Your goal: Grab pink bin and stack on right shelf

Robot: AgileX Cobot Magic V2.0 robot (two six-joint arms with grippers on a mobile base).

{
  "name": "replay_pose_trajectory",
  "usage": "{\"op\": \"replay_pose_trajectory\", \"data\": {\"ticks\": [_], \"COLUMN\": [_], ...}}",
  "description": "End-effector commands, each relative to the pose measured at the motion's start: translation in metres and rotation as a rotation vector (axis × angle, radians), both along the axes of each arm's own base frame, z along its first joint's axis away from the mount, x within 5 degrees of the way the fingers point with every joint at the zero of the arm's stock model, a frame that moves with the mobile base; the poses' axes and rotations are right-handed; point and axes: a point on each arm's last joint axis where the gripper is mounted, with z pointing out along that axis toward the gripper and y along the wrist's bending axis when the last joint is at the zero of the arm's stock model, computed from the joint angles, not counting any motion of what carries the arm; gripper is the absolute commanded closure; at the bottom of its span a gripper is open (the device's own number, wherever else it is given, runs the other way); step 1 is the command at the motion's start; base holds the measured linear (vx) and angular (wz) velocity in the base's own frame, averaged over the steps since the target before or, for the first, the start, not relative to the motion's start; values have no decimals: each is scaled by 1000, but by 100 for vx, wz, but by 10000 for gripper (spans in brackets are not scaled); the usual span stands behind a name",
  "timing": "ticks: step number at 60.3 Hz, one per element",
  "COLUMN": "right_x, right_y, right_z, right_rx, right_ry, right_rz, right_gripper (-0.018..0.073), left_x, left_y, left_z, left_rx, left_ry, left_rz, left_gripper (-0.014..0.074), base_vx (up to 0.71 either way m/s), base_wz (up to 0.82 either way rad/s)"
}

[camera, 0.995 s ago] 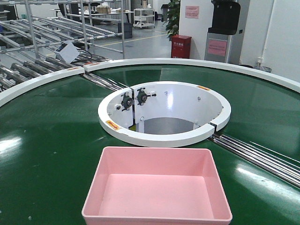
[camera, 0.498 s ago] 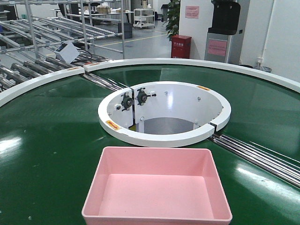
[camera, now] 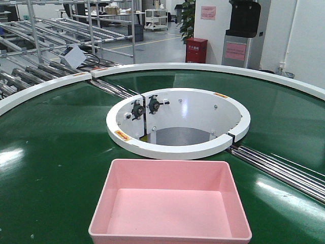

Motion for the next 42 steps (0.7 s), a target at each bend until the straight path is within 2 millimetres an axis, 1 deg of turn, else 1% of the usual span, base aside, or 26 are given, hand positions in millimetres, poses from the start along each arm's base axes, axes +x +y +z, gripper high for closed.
{"op": "replay_pose_trajectory", "data": {"ticks": [1, 3, 7, 11, 15, 18, 23, 33, 36, 42], "right_x": [17, 23, 34, 46, 60, 72, 92, 138, 153, 179], "right_y": [4, 7, 17, 27, 38, 44, 52, 63, 67, 73], "right_z": [16, 16, 15, 13, 11, 10, 7, 9, 7, 7], "right_rx": [4, 4, -23, -66, -101, -111, -119, -47, -23, 6], "right_ry": [-37, -15, 35, 70, 103, 122, 173, 255, 285, 311], "right_rz": [64, 94, 176, 243, 273, 264, 242, 140, 108, 59], "right_gripper": [-22, -65, -120, -132, -127, -116, -95, -40, -25, -8], "left_x": [18, 24, 37, 50, 67, 82, 107, 159, 175, 202], "left_y": [-12, -18, -33, -47, -61, -70, -82, -103, -110, -120], "left_z": [19, 20, 21, 21, 20, 21, 18, 18, 15, 12], "left_rx": [-1, 5, 17, 34, 44, 49, 55, 20, 4, -22], "left_ry": [-40, -14, 48, 101, 140, 154, 199, 277, 304, 329], "left_rz": [-90, -127, -199, -260, -299, -314, -317, -255, -230, -195], "left_gripper": [118, 92, 60, 50, 51, 50, 50, 50, 50, 50], "base_vx": [0, 0, 0, 0, 0, 0, 0, 0, 0, 0], "base_wz": [0, 0, 0, 0, 0, 0, 0, 0, 0, 0]}}
